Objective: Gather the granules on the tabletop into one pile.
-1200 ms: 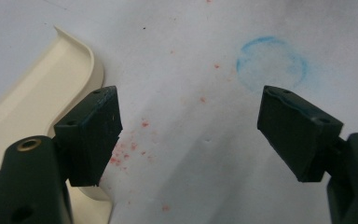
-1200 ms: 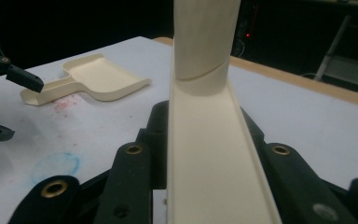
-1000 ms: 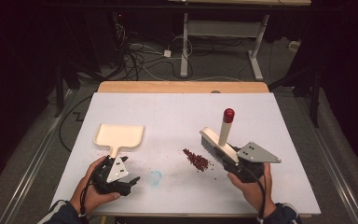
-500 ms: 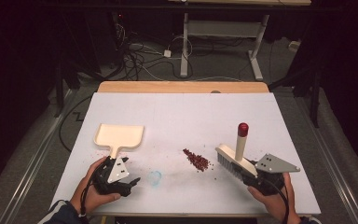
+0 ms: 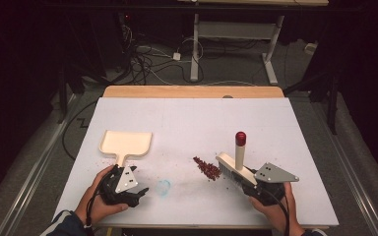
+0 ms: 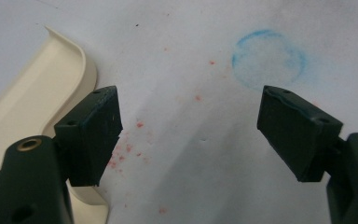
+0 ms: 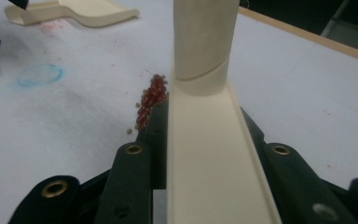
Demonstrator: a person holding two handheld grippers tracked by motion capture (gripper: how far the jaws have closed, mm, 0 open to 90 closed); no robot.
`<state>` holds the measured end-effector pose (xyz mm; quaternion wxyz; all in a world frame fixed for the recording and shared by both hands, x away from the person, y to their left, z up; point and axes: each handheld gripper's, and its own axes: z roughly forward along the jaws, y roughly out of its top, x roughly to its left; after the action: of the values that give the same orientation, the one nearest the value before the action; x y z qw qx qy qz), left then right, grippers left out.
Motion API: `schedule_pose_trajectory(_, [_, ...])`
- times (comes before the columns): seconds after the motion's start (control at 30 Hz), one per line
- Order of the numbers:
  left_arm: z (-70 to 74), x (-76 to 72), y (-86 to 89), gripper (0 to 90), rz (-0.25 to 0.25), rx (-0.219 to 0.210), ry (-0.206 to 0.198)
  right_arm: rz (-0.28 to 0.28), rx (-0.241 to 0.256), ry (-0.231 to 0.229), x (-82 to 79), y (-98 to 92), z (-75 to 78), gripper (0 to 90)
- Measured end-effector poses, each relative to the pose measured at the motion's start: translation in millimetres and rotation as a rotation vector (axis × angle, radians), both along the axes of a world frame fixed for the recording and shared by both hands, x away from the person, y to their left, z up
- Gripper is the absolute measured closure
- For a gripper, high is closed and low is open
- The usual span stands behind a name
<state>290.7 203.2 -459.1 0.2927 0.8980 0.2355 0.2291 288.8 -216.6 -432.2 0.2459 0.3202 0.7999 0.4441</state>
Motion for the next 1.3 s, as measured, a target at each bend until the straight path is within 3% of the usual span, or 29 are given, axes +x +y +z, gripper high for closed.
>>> schedule_pose_trajectory(0.17, [0.5,-0.9,0.2,21.2,0.004,0.0,-0.002,-0.006,0.004,0.002,-5.7,-13.1,9.1,67.4])
schedule_pose_trajectory(0.33, [0.5,-1.0,0.8,21.2,0.002,0.001,0.0,0.01,0.027,0.022,-26.8,-33.8,19.0,67.4])
schedule_pose_trajectory(0.5, [0.3,-0.7,-0.6,21.3,0.0,0.003,0.001,0.067,0.029,0.086,-49.0,-45.1,16.2,67.4])
schedule_pose_trajectory(0.6, [0.2,-0.7,-2.8,21.3,-0.004,0.004,0.01,0.101,0.025,0.118,-51.8,-42.3,10.3,67.4])
schedule_pose_trajectory(0.77, [-0.7,0.7,-3.7,21.3,-0.008,0.007,0.014,0.103,0.018,0.131,-39.6,-32.5,1.7,67.4])
schedule_pose_trajectory(1.0, [-1.4,0.9,-3.9,21.3,-0.011,0.006,0.019,0.102,0.013,0.124,-9.1,-18.3,-0.6,67.4])
schedule_pose_trajectory(1.17, [-2.0,1.5,-4.8,21.3,-0.012,0.009,0.022,0.114,0.001,0.113,9.3,-8.7,1.8,67.4])
schedule_pose_trajectory(1.3, [-2.5,1.1,-4.1,21.3,-0.012,0.009,0.023,0.123,0.006,0.098,12.4,-7.7,7.0,67.4])
